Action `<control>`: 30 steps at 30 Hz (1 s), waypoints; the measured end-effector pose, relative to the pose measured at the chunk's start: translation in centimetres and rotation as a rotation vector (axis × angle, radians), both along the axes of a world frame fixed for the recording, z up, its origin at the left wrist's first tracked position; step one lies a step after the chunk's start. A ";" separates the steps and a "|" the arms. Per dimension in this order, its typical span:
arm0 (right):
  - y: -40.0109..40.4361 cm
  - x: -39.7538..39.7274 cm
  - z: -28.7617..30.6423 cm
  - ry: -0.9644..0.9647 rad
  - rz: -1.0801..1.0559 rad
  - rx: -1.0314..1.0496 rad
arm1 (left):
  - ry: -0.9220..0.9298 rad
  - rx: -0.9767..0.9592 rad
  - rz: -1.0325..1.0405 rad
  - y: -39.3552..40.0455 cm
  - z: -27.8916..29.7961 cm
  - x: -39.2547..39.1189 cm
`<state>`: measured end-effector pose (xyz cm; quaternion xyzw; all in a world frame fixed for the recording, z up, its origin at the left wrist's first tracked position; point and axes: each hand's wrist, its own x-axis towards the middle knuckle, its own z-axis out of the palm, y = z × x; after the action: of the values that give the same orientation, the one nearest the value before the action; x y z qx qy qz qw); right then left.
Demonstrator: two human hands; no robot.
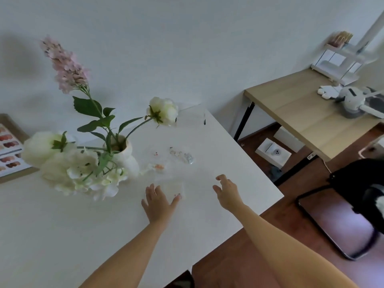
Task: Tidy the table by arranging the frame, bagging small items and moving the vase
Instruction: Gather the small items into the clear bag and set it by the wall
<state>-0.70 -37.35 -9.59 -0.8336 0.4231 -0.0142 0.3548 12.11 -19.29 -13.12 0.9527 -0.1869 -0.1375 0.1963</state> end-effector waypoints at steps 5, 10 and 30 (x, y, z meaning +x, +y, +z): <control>-3.7 3.0 -0.2 0.014 0.020 -0.015 | 0.026 0.020 0.121 -2.7 -1.1 -0.2; -5.0 6.2 -1.1 0.043 0.100 0.007 | 0.020 -0.016 0.183 -3.1 -1.5 -0.3; -10.7 17.6 -3.0 0.149 0.857 -0.176 | -0.009 -0.074 0.636 -6.2 1.5 -4.0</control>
<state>16.95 -48.00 -12.55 -0.9595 0.0611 0.1584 0.2250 8.13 -25.51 -11.58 0.9561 0.1147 -0.0582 0.2632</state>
